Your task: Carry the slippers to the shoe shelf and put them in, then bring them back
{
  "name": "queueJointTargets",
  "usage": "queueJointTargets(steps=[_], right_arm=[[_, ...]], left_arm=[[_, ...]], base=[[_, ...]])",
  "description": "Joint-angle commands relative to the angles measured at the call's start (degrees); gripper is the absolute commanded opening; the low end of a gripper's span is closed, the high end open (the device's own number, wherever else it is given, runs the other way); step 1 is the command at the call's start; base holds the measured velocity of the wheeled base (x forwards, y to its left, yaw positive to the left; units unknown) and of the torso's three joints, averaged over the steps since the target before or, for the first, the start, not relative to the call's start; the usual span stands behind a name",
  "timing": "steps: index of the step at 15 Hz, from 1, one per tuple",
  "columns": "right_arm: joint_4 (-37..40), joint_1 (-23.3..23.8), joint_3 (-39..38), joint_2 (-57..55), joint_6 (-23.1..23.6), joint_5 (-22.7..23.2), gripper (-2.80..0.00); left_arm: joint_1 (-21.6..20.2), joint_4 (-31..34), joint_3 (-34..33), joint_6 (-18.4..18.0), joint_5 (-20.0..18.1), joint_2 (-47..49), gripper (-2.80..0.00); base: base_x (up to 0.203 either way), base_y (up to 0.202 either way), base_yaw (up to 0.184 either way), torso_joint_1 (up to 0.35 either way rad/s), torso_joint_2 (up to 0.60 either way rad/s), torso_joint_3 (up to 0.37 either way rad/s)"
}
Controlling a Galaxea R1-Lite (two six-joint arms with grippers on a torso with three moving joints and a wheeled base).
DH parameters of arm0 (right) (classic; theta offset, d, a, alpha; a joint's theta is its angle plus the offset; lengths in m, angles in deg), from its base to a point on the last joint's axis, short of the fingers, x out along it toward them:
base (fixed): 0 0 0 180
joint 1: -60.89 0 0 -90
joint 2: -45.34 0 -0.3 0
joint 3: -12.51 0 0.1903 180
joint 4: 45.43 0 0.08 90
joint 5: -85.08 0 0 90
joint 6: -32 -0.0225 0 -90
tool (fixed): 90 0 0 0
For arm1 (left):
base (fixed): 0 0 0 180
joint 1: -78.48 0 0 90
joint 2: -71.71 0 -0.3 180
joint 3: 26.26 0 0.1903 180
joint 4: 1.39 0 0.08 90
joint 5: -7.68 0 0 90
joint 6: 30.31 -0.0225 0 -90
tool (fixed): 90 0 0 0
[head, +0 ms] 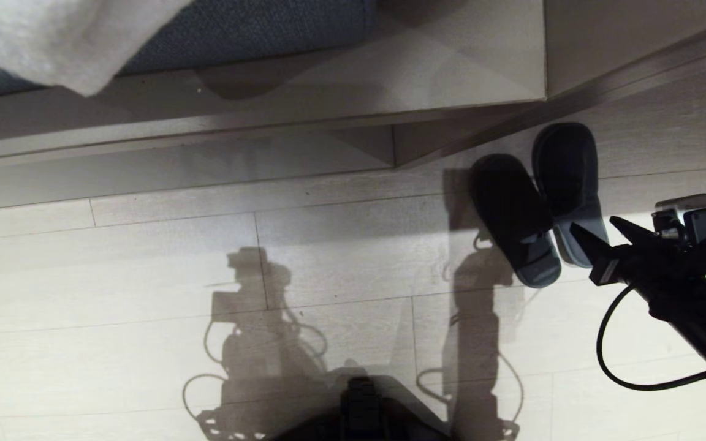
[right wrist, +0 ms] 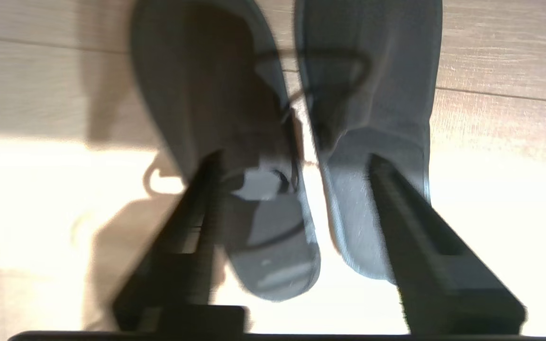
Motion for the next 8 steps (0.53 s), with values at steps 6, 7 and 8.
queueJointTargets(steps=[6, 7, 8], right_arm=[[-0.5, -0.3, -14.1, 15.3, -0.1, 0.1, -2.8], [-0.5, -0.2, -15.7, 17.3, 0.0, 0.1, -2.8], [-0.5, -0.2, -17.3, 19.2, 0.0, 0.0, -2.8]], left_arm=[[0.0, 0.0, 0.0, 0.0, 0.0, 0.0, -2.8], [0.0, 0.0, 0.0, 0.0, 0.0, 0.0, -2.8], [0.0, 0.0, 0.0, 0.0, 0.0, 0.0, -2.8]], base=[[0.0, 0.0, 0.0, 0.0, 0.0, 0.0], [0.0, 0.0, 0.0, 0.0, 0.0, 0.0], [0.0, 0.0, 0.0, 0.0, 0.0, 0.0]])
